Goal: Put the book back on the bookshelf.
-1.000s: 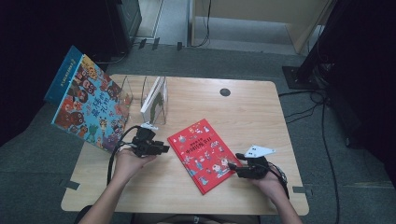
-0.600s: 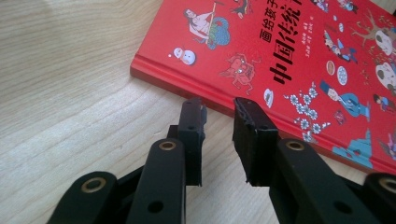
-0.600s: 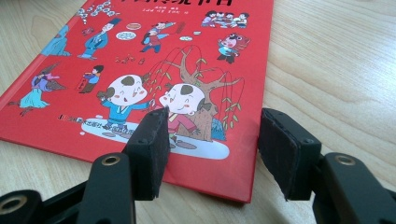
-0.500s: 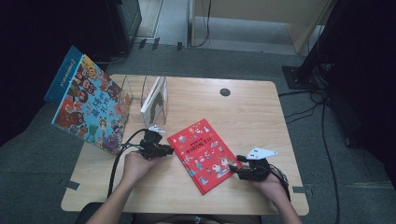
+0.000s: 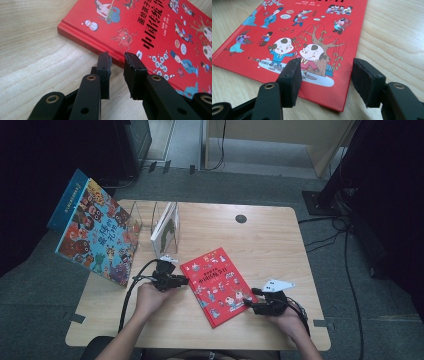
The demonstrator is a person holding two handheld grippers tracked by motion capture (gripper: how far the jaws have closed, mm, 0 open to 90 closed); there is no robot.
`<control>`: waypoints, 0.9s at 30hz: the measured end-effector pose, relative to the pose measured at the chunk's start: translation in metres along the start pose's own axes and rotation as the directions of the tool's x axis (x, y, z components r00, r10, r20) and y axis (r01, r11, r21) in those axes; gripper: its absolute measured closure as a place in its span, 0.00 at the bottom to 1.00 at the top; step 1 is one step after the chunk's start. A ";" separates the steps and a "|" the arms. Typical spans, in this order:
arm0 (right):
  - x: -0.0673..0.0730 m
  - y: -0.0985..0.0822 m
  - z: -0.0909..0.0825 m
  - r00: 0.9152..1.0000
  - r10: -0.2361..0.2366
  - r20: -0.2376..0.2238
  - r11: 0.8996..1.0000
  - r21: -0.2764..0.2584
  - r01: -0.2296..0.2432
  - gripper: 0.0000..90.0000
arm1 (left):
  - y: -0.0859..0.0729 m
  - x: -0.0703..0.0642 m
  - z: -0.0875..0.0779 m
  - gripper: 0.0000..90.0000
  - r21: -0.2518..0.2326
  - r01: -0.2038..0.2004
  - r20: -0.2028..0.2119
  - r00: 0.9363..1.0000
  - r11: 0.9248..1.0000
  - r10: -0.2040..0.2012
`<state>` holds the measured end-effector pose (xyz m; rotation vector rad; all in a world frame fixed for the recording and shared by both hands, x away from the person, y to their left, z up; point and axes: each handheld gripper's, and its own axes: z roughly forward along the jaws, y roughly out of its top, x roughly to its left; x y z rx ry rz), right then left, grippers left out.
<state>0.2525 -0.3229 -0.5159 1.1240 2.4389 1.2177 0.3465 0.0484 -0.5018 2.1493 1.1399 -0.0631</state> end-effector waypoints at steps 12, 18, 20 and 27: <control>0.006 0.005 0.006 1.000 -0.009 0.003 1.000 0.007 0.009 0.44 | 0.006 0.007 0.004 0.86 -0.018 0.052 0.019 0.998 0.998 -0.052; 0.009 0.008 0.010 1.000 -0.007 0.008 1.000 0.009 0.007 0.43 | 0.009 0.010 0.007 0.86 -0.019 0.071 0.035 0.997 0.997 -0.071; 0.010 0.010 0.012 1.000 -0.015 0.008 1.000 0.006 0.015 0.43 | 0.010 0.010 0.008 0.86 -0.021 0.066 0.035 0.997 0.998 -0.065; 0.012 0.012 0.013 1.000 -0.023 0.018 1.000 0.009 0.023 0.43 | 0.012 0.010 0.009 0.86 -0.025 0.071 0.032 0.997 0.997 -0.070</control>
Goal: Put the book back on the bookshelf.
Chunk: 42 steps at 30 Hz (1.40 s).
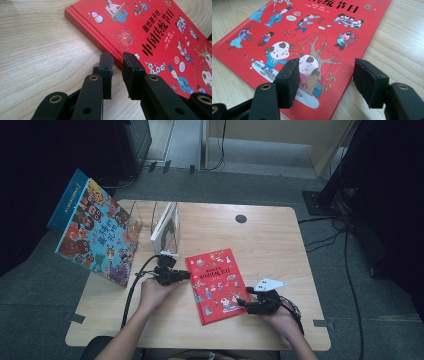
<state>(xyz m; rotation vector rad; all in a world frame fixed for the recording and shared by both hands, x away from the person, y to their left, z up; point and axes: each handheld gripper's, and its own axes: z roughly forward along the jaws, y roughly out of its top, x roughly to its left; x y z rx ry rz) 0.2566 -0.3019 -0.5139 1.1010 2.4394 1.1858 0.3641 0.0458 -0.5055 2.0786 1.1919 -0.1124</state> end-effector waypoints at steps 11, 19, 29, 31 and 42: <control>0.005 0.003 0.002 1.000 -0.014 0.007 1.000 0.004 0.014 0.42 | 0.007 0.002 0.004 0.86 -0.016 0.001 -0.011 1.000 1.000 -0.001; 0.002 0.007 0.007 1.000 0.016 0.017 1.000 0.009 -0.017 0.42 | 0.014 0.002 0.010 0.86 -0.023 -0.009 -0.023 1.000 1.000 0.009; -0.004 0.013 0.010 0.999 0.037 0.020 0.999 0.011 -0.038 0.44 | 0.015 -0.003 0.005 0.72 -0.019 -0.037 -0.049 0.998 0.999 0.036; -0.006 0.014 0.011 0.998 0.059 0.017 0.998 0.011 -0.060 0.43 | 0.012 -0.008 0.002 0.71 -0.020 -0.045 -0.043 0.998 0.999 0.045; -0.014 0.030 0.012 0.989 0.143 0.045 0.989 0.034 -0.145 0.47 | -0.009 -0.023 -0.007 0.69 0.013 -0.087 -0.043 0.995 0.996 0.087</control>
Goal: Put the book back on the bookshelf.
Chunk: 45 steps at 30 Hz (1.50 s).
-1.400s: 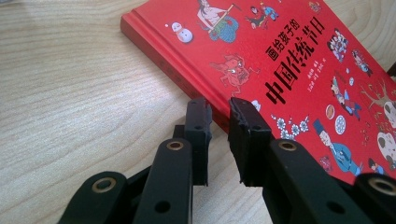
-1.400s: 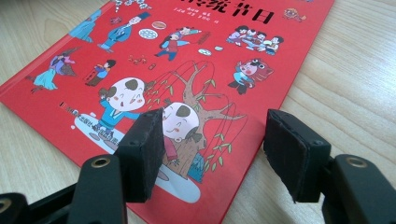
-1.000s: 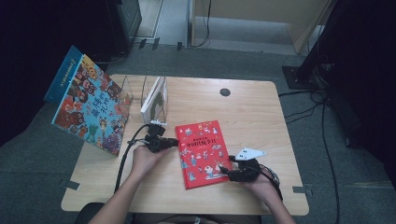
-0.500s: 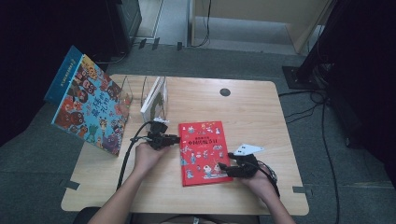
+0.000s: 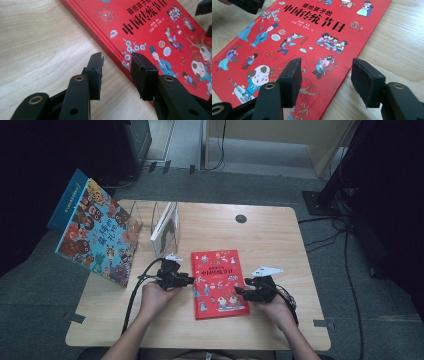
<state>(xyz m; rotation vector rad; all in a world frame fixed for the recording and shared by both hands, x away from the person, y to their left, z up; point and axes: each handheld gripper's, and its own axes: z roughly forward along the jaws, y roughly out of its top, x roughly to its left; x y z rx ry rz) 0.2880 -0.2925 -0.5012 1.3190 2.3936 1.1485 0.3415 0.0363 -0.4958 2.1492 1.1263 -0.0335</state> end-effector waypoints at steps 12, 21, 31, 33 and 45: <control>-0.011 0.011 0.014 0.999 0.028 0.023 0.998 0.057 -0.030 0.47 | -0.011 -0.005 0.004 0.88 0.006 0.044 0.006 0.999 0.999 -0.044; -0.017 0.028 0.024 0.996 0.087 0.024 0.989 0.119 -0.090 0.50 | -0.013 -0.010 0.008 1.00 -0.001 0.046 0.010 0.999 0.999 -0.046; -0.022 0.049 0.028 0.960 0.270 0.079 0.928 0.243 -0.281 0.57 | -0.014 -0.011 0.009 1.00 -0.010 0.064 0.005 0.998 0.998 -0.064; -0.024 0.052 0.028 0.945 0.314 0.089 0.907 0.266 -0.326 0.62 | -0.015 -0.013 0.009 1.00 -0.019 0.063 0.000 0.998 0.998 -0.063; -0.033 0.057 0.029 0.908 0.413 0.071 0.851 0.326 -0.412 0.64 | -0.016 -0.014 0.010 1.00 -0.035 0.073 -0.005 0.997 0.997 -0.073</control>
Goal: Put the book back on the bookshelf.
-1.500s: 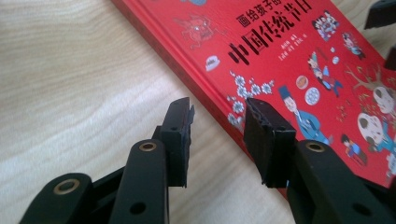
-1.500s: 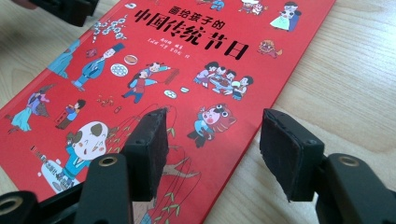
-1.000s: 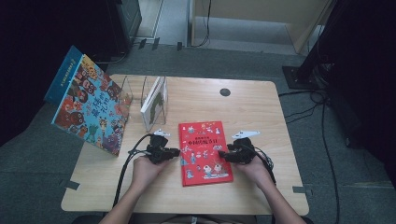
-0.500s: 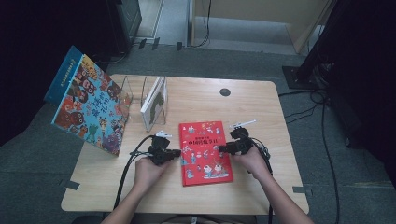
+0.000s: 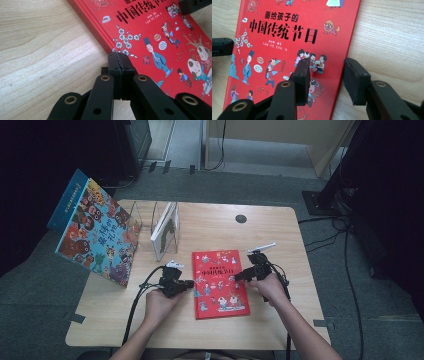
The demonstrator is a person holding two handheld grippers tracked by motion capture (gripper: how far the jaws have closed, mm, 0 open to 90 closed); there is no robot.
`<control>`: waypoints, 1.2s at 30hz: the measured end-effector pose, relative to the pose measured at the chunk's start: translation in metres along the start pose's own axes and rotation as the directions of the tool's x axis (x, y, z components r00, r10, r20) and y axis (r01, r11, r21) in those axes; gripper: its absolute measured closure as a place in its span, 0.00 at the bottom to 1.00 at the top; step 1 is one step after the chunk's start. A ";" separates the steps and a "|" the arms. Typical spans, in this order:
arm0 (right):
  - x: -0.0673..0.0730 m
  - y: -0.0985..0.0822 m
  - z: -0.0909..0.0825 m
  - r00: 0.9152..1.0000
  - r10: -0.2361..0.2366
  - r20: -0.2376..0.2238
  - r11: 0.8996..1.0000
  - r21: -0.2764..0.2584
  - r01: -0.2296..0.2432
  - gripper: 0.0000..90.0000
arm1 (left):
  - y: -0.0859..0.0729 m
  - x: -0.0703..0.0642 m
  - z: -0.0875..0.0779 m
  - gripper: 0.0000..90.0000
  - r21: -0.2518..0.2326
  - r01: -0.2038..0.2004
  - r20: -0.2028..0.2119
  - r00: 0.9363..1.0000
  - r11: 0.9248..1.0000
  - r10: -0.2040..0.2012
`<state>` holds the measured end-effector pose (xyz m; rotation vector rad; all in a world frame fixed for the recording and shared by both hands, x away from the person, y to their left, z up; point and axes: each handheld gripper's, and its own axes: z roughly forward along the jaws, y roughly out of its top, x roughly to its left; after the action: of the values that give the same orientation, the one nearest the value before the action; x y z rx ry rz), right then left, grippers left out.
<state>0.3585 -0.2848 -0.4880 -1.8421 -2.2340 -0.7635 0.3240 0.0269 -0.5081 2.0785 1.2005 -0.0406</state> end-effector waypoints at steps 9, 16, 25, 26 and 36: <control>0.000 0.001 -0.002 1.000 0.016 -0.017 1.000 0.012 -0.016 0.62 | 0.000 0.000 0.000 1.00 -0.001 -0.004 0.001 1.000 1.000 0.004; 0.003 0.002 -0.013 0.999 0.010 -0.034 1.000 -0.012 -0.011 0.62 | 0.000 0.001 0.000 1.00 0.002 0.001 0.008 1.000 1.000 -0.001; 0.006 0.003 -0.029 0.996 0.000 -0.094 0.999 -0.045 -0.004 0.64 | 0.000 0.001 0.000 1.00 0.005 0.011 0.011 1.000 1.000 -0.011; 0.006 0.004 -0.031 0.993 0.007 -0.119 0.999 -0.040 -0.012 0.68 | 0.000 0.002 0.000 1.00 0.006 0.013 0.013 1.000 1.000 -0.013; 0.027 0.012 -0.039 0.966 -0.052 -0.253 0.998 -0.053 0.039 0.73 | 0.000 0.003 0.000 1.00 0.003 0.014 0.019 1.000 1.000 -0.014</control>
<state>0.3559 -0.2777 -0.4392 -1.6116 -2.1177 -1.0063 0.3257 0.0288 -0.5088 2.0679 1.2046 -0.0682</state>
